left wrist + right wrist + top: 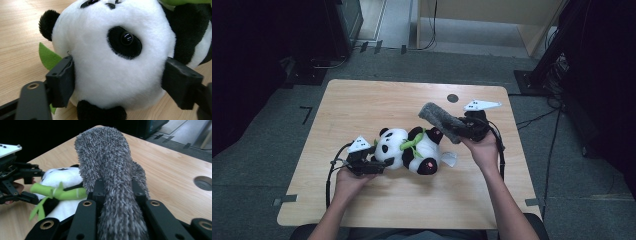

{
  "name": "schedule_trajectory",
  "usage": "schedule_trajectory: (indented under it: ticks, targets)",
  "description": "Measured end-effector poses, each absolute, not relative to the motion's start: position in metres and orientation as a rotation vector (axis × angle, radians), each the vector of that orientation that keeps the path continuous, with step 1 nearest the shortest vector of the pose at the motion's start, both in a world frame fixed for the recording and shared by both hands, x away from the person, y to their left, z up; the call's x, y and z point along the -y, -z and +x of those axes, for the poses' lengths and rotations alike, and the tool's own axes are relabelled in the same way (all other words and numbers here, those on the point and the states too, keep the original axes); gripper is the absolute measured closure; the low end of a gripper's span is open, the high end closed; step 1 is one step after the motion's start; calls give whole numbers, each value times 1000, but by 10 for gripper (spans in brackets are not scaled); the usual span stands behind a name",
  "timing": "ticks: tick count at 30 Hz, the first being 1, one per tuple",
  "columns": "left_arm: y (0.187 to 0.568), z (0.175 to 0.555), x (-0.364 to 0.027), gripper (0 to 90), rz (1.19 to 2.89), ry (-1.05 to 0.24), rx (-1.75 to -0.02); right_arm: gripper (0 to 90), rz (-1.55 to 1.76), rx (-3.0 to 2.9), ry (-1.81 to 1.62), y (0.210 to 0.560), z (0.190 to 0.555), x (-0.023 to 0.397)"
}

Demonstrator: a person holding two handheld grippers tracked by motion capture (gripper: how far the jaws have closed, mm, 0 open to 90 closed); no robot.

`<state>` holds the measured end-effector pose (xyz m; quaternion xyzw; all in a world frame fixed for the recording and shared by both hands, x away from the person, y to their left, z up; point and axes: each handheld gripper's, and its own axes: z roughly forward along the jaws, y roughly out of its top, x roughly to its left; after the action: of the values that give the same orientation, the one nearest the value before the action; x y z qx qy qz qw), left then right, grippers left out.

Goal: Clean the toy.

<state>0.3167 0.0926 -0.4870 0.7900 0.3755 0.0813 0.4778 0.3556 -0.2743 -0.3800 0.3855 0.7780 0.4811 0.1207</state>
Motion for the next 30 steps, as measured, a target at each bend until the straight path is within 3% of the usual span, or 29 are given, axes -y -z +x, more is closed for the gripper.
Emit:
schedule_trajectory:
  ticks: [9,17,23,30]
  targets:
    - [492,322,-92,57,1893,-161,-941,730,1049,-2370,-1380,387,355,243]
    - [495,325,-90,29,1891,-146,-930,729,1079,-2412,-1335,404,360,239]
    - [492,324,-93,238,1911,-175,-938,730,1117,-2395,-1345,407,364,250]
    - [491,323,-94,277,1915,-174,-944,731,1208,-2348,-1323,414,366,273]
